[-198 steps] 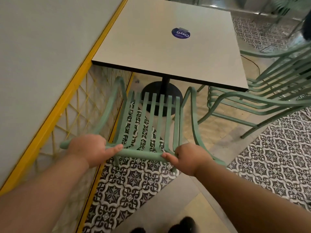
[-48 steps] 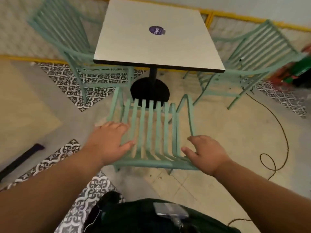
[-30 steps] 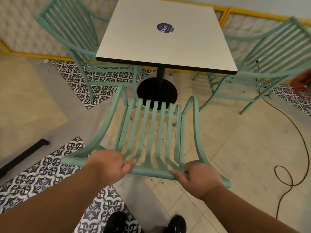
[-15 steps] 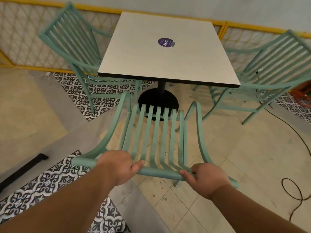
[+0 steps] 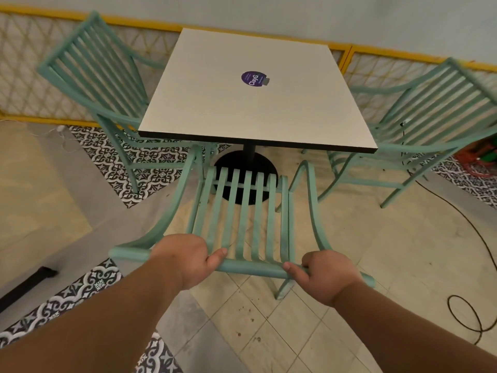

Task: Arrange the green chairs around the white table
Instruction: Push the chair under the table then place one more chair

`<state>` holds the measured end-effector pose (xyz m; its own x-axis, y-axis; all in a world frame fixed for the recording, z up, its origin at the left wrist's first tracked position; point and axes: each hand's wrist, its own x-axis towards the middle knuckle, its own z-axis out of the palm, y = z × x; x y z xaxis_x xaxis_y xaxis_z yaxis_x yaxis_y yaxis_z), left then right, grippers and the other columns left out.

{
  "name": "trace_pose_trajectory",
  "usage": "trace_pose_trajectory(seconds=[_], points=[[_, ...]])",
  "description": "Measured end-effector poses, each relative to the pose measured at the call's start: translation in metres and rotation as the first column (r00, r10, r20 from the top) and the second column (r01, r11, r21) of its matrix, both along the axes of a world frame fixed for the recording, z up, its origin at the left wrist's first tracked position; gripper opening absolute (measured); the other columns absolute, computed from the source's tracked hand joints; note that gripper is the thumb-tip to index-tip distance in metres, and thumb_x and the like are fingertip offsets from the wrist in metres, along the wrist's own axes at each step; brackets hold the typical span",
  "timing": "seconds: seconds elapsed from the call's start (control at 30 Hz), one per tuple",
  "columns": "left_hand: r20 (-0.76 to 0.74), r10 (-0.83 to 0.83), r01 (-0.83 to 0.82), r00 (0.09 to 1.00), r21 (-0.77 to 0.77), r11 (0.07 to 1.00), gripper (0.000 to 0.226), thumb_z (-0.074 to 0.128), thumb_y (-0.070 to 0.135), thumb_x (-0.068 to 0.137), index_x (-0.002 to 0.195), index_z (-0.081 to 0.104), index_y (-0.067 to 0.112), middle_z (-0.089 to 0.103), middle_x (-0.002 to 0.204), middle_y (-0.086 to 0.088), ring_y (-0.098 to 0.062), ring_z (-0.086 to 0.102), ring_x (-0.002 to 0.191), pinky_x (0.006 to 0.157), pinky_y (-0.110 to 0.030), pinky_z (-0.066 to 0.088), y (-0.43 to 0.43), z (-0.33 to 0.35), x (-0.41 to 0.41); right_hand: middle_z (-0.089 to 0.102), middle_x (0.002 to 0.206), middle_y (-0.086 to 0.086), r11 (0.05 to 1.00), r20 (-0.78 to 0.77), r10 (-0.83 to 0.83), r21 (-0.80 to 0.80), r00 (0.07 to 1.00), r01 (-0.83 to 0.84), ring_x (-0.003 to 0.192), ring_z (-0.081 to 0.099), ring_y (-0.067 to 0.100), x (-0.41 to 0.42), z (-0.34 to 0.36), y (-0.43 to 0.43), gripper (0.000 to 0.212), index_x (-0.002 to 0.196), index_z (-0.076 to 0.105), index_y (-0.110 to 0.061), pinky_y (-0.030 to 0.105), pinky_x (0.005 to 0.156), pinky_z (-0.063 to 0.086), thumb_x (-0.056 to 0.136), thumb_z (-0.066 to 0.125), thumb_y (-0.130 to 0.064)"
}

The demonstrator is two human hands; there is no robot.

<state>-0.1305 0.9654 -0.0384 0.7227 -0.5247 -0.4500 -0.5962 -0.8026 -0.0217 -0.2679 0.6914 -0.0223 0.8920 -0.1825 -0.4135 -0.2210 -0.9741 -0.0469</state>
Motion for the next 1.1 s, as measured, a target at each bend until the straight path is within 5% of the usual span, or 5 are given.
trace_pose_trajectory(seconds=[0.5, 0.73, 0.87, 0.97, 1.1], points=[[-0.011, 0.028, -0.028, 1.000, -0.049, 0.998, 0.076, 0.014, 0.073, 0.097, 0.071, 0.060, 0.019, 0.065, 0.075, -0.001, -0.018, 0.062, 0.070, 0.069, -0.037, 0.054, -0.014, 0.003, 0.012, 0.062, 0.069, -0.002, 1.000, -0.002, 0.002, 0.010, 1.000, -0.002, 0.065, 0.060, 0.012, 0.021, -0.008, -0.019, 0.081, 0.074, 0.059, -0.026, 0.032, 0.060, 0.051, 0.080, 0.009, -0.090], [-0.294, 0.130, -0.182, 0.947, -0.158, 0.970, 0.099, 0.032, 0.102, 0.067, 0.129, 0.063, 0.032, 0.058, 0.127, 0.008, -0.015, 0.058, 0.112, 0.095, -0.037, 0.049, -0.007, 0.025, 0.023, 0.067, 0.083, -0.002, 0.988, -0.134, -0.083, 0.118, 0.988, 0.099, 0.080, 0.064, 0.017, 0.039, 0.002, -0.006, 0.070, 0.082, 0.065, -0.025, 0.037, 0.077, 0.054, 0.091, 0.024, -0.081], [-0.111, 0.134, -0.130, 0.985, 0.046, 0.990, 0.114, 0.006, 0.114, 0.040, 0.082, 0.068, 0.028, 0.069, 0.082, 0.008, -0.012, 0.063, 0.078, 0.077, -0.035, 0.048, 0.005, 0.023, 0.028, 0.066, 0.076, -0.002, 0.987, -0.081, -0.112, 0.108, 0.990, 0.120, 0.072, 0.063, 0.015, 0.043, -0.004, -0.004, 0.081, 0.077, 0.065, -0.024, 0.035, 0.069, 0.054, 0.082, 0.020, -0.091], [-0.171, 0.193, -0.194, 0.966, 0.013, 0.981, 0.115, 0.007, 0.114, 0.037, 0.074, 0.066, 0.023, 0.068, 0.075, 0.006, -0.011, 0.064, 0.070, 0.065, -0.031, 0.051, 0.000, 0.018, 0.033, 0.066, 0.075, 0.000, 0.987, -0.091, -0.118, 0.099, 0.989, 0.127, 0.071, 0.062, 0.016, 0.050, -0.002, -0.013, 0.078, 0.075, 0.065, -0.021, 0.035, 0.066, 0.052, 0.086, 0.023, -0.087], [-0.150, 0.162, -0.166, 0.975, -0.014, 0.986, 0.117, 0.003, 0.113, 0.034, 0.075, 0.066, 0.023, 0.067, 0.076, 0.005, -0.013, 0.063, 0.072, 0.072, -0.035, 0.056, -0.009, 0.019, 0.055, 0.066, 0.075, 0.001, 0.990, -0.060, -0.113, 0.074, 0.992, 0.117, 0.071, 0.062, 0.017, 0.071, -0.001, -0.020, 0.075, 0.074, 0.065, -0.020, 0.034, 0.065, 0.050, 0.088, 0.027, -0.084]])
